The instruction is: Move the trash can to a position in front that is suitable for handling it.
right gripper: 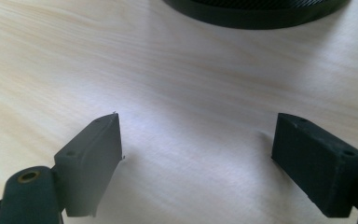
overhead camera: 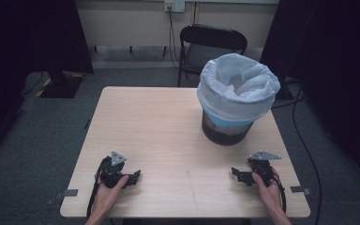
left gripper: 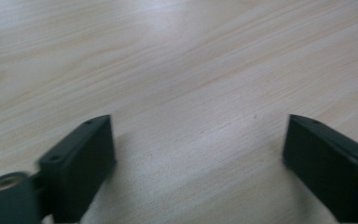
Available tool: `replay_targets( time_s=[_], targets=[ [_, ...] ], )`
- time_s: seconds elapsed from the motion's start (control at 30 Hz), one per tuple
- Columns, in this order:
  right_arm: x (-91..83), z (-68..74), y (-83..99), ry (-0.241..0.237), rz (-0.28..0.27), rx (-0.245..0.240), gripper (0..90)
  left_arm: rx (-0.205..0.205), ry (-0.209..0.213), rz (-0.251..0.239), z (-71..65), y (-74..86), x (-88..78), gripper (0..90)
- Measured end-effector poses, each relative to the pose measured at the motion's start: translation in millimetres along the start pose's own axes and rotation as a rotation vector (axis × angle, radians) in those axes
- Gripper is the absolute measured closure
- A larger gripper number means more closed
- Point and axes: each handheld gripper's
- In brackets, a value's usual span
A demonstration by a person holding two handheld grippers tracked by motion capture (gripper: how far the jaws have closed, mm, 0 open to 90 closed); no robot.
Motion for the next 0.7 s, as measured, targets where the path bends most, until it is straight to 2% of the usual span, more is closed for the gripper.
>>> replay_targets(
  time_s=[0.03,0.07,0.1,0.13,0.17,0.23,0.27,0.3,0.33,0.4,0.47,0.53,0.57,0.63,0.67,0.7],
  targets=[
    [-1.5,0.4,-0.7,-0.003,-0.002,-0.005,15.2,0.001,0.018,0.001,0.2,-0.4,-1.2,20.1],
    [-3.2,1.0,-1.3,0.003,-0.017,-0.015,15.1,0.012,0.027,0.004,-0.5,-0.9,-2.1,16.6],
    [-5.3,2.3,-2.0,0.011,-0.041,-0.017,15.1,0.022,0.027,0.002,-2.0,-1.3,-2.7,15.3],
    [-5.3,2.3,-2.0,0.011,-0.041,-0.017,15.1,0.022,0.027,0.002,-2.0,-1.3,-2.7,17.2],
    [-9.0,3.6,-3.7,0.007,-0.072,-0.03,15.1,0.036,0.026,0.004,-3.6,-2.1,-3.1,16.7],
    [-12.0,3.0,-5.7,-0.013,-0.078,-0.019,15.3,0.017,0.081,0.009,-6.6,-4.6,-3.2,16.1],
    [-12.0,3.0,-5.7,-0.013,-0.078,-0.019,15.3,0.017,0.081,0.009,-6.6,-4.6,-3.2,16.2],
    [-13.3,1.8,-6.5,-0.019,-0.079,-0.017,15.3,-0.005,0.105,0.011,-7.2,-6.2,-2.4,16.2],
    [-15.0,0.9,-6.9,-0.017,-0.079,-0.014,15.3,-0.002,0.123,0.014,-8.4,-8.3,-3.1,16.2],
    [-19.7,-4.3,-10.9,-0.028,-0.084,0.001,15.4,0.051,0.124,-0.002,-15.2,-17.4,-5.9,17.3],
    [-21.7,-5.5,-13.0,-0.023,-0.09,-0.002,15.4,0.055,0.123,-0.011,-16.7,-20.4,-6.7,18.0],
    [-26.0,-7.1,-17.3,-0.03,-0.103,-0.004,15.4,0.041,0.138,-0.032,-18.1,-26.1,-7.1,18.5],
    [-29.2,-8.6,-21.7,-0.046,-0.116,-0.002,15.4,-0.008,0.177,-0.061,-17.1,-31.5,-5.7,19.3],
    [-29.9,-8.9,-24.1,-0.044,-0.121,-0.007,15.5,-0.015,0.165,-0.073,-18.0,-34.9,-4.7,20.2],
    [-30.9,-8.8,-29.9,-0.036,-0.12,-0.031,15.6,0.005,0.154,-0.078,-19.2,-39.1,-3.7,20.3],
    [-30.9,-8.8,-29.9,-0.036,-0.12,-0.031,15.6,0.009,0.158,-0.091,-20.6,-43.2,-2.5,20.3]
  ],
)
Point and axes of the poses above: each handheld gripper's, and its own axes: x roughly forward along the jaws, y roughly out of its underside, z roughly to its left, and after that the axes turned 4 degrees about -y, right-handed
